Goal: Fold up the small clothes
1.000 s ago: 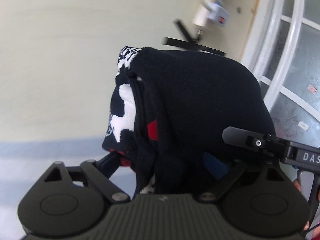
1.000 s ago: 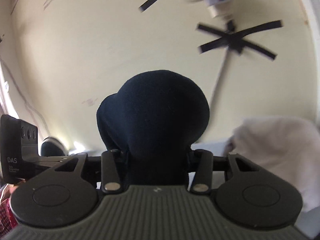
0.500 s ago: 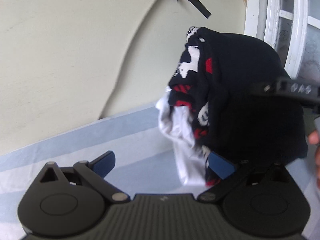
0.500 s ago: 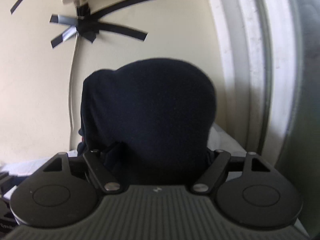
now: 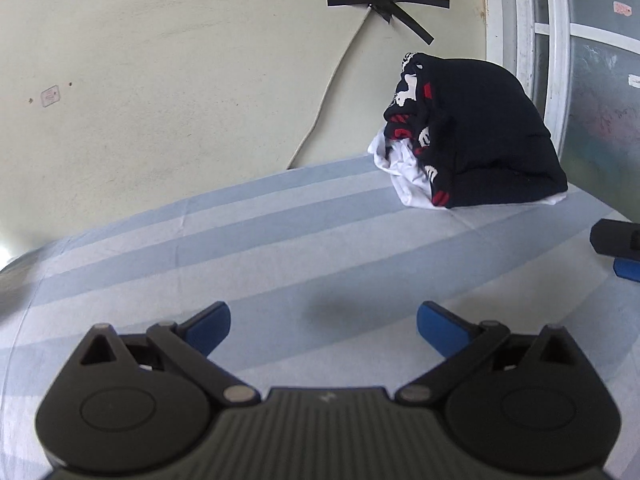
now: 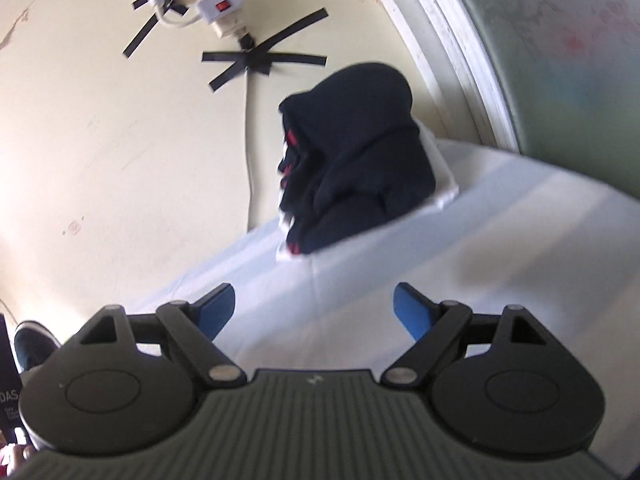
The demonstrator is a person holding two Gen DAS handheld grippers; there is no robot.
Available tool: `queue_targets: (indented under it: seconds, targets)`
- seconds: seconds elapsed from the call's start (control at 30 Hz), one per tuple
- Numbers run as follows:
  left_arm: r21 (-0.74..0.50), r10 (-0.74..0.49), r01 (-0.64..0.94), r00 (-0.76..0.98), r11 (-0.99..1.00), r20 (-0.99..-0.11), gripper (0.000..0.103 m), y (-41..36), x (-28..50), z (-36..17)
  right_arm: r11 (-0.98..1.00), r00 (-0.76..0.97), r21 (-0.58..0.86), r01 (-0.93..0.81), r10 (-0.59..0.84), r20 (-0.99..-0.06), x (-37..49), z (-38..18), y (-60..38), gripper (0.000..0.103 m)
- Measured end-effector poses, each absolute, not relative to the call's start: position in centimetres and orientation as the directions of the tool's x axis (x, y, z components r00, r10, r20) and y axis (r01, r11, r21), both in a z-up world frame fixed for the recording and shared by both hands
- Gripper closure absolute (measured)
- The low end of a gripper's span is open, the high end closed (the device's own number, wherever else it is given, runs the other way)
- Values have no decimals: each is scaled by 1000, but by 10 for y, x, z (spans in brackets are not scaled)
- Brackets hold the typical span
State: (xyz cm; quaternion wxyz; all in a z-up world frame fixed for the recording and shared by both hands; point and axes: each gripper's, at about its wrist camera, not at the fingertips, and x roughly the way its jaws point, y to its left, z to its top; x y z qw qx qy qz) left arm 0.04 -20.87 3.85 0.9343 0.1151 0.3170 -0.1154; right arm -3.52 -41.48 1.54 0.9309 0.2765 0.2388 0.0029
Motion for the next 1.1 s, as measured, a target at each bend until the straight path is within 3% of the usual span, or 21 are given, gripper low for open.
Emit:
queue_targets:
  seconds: [0.43,1.1]
  targets:
    - [185,-141,301,799,935,-585,0,-198,-43,32,860,882,476,183,70,-466,-69,-8,-384,14]
    - [196,-122,288,798,937,-590,0,-199,-41,30,869,881,459,182,63,-469,-71,-10,-382,11]
